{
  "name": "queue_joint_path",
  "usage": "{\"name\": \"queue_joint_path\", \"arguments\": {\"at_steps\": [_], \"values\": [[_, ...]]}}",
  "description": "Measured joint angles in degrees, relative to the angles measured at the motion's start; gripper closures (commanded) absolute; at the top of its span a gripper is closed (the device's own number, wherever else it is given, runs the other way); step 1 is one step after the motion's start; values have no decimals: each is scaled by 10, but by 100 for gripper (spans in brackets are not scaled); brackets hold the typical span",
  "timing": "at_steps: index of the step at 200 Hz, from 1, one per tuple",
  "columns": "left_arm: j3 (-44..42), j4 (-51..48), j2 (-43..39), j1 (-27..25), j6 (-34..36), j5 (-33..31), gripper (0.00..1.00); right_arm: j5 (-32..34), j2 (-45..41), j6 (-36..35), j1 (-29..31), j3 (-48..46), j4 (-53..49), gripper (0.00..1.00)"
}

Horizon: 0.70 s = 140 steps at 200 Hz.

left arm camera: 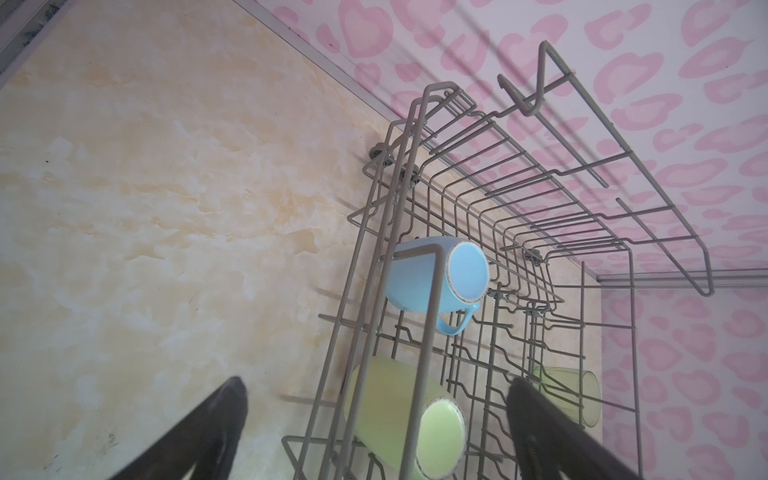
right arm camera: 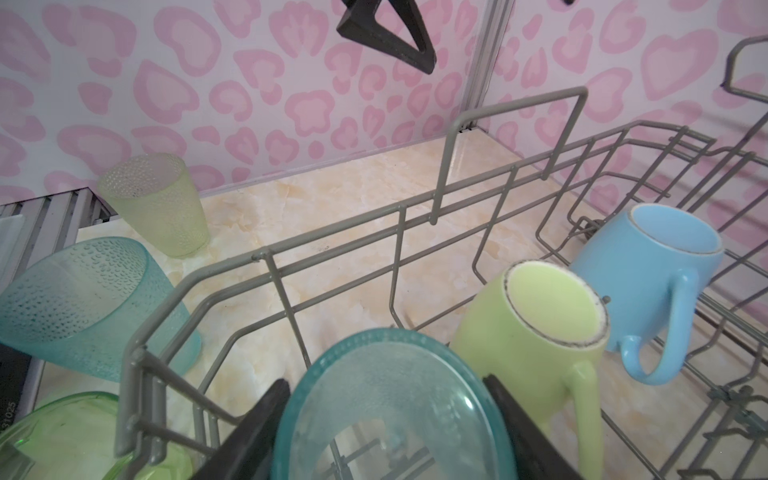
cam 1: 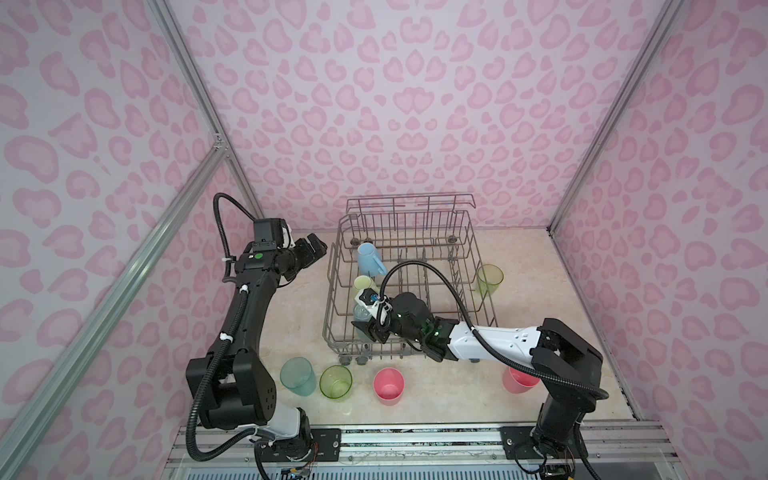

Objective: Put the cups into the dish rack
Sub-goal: 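Lower the teal cup with the right gripper into the rack's nearer section, then open the right gripper to release the teal cup and raise it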

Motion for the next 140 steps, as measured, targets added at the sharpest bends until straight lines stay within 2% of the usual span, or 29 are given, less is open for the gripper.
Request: {"name": "queue_joint_path", "arguments": {"at_steps": [140], "values": [[-1,2,2,0,-4,5,0,-24,23,-12,-14,6,12,39]]}}
